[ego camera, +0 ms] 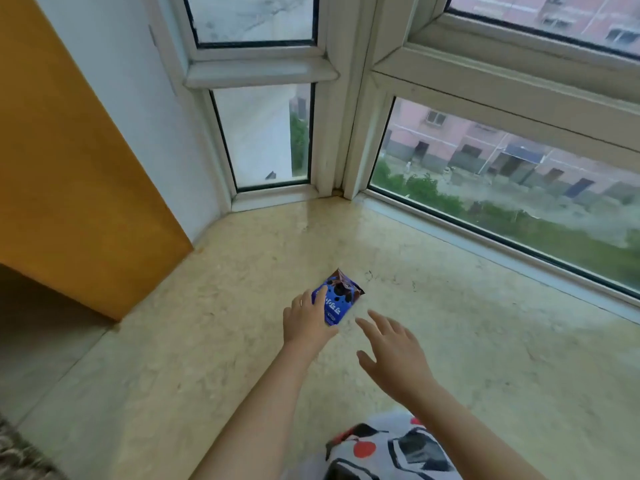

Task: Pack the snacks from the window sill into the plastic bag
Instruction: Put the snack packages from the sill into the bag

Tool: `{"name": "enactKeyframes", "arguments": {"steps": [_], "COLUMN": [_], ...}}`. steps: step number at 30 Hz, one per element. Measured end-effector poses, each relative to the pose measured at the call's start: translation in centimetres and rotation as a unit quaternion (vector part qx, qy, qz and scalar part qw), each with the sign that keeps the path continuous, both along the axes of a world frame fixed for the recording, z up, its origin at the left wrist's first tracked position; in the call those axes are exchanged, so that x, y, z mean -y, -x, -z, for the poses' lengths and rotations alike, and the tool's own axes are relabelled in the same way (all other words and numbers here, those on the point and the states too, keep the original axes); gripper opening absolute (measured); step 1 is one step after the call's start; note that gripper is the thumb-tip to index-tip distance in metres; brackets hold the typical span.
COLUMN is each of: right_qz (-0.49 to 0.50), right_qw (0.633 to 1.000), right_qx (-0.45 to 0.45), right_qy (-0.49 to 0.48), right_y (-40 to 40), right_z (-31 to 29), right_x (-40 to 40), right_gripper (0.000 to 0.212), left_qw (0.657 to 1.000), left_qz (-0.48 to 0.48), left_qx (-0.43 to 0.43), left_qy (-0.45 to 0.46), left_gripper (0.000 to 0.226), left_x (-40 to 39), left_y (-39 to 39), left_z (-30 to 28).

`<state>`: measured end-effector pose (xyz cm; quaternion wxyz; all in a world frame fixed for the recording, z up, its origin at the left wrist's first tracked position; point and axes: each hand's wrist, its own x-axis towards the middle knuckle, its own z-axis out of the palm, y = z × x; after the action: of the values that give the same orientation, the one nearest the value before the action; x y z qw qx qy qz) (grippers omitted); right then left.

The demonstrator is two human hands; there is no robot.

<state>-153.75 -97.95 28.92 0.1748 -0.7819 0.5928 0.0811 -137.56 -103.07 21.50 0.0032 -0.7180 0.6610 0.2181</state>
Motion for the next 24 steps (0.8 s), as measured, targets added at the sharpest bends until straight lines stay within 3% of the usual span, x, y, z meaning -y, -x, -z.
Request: {"name": "enactKeyframes", "arguments": {"steps": [7, 14, 24], "right_qz": [0.021, 0.045, 0.068], "right_qw": [0.999, 0.997, 0.997], "right_qx": [-0.007, -0.013, 0.009], "right_qy": [-0.042, -0.065, -0.041], "right_y": [1.7, 4.0, 6.0], "right_z": [4.4, 5.5, -0.4], "right_x": [0.5, -0.6, -5.1], "right_gripper": [0.055, 0.053, 0.054], "left_qw": [0.998, 0.998, 0.982], "left_qz": [0.021, 0.010, -0.111], "left_qx": [0.048, 0.062, -0.153], "left_qy": [-0.036, -0.021, -0.006], "left_gripper": [0.097, 0.088, 0.077], "left_x": [4.8, 6.4, -3.6], "left_y": [2.7, 3.8, 5.9], "left_z": [5.6, 7.9, 0.3]}}
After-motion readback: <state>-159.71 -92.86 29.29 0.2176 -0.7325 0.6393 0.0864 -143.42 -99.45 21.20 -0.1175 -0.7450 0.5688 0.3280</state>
